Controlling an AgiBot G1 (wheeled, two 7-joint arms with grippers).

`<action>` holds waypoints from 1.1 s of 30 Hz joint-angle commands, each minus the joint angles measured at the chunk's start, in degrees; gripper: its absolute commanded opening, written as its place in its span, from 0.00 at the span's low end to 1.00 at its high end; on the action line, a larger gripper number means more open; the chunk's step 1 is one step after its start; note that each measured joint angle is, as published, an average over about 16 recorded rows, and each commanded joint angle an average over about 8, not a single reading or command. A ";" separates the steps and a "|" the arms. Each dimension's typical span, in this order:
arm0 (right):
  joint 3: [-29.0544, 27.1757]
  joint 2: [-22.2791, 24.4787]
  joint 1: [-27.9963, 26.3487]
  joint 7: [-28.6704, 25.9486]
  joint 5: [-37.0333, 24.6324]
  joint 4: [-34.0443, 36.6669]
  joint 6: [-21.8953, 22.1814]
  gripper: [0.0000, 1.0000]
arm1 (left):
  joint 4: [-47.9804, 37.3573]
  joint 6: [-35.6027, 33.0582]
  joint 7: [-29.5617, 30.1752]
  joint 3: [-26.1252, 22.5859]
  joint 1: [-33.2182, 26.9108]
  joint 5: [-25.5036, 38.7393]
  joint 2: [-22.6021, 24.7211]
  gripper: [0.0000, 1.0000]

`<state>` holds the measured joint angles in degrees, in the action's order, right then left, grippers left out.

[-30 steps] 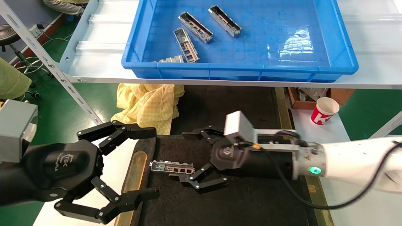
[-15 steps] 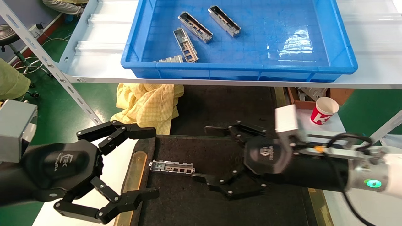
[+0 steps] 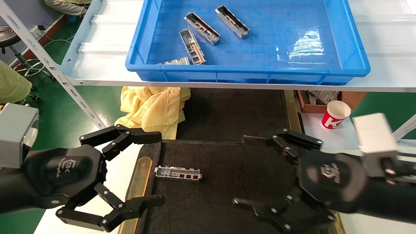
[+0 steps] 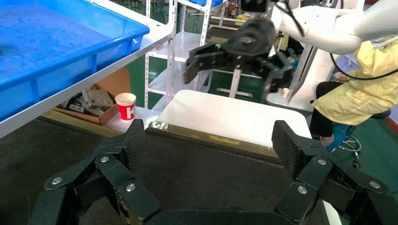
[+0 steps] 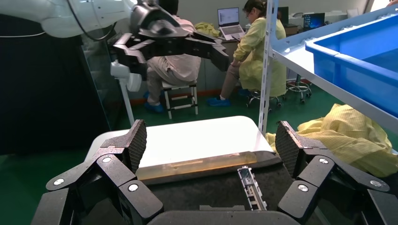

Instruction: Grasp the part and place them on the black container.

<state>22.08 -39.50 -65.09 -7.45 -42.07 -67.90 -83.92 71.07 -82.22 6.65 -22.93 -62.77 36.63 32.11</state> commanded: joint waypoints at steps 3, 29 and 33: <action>-3.62 2.68 2.11 -1.97 0.13 -3.39 -1.06 1.00 | 0.00 0.00 0.00 0.00 0.00 0.00 0.00 1.00; -6.50 4.80 3.80 -3.40 0.30 -6.07 -1.90 1.00 | -0.02 0.02 0.00 0.00 0.02 0.00 -0.01 1.00; -6.35 4.69 3.71 -3.36 0.30 -5.94 -1.86 1.00 | -0.02 0.02 0.00 0.00 0.02 0.00 -0.01 1.00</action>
<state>15.70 -34.80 -61.37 -10.82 -41.77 -73.86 -85.78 71.06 -82.20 6.65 -22.93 -62.75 36.63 32.10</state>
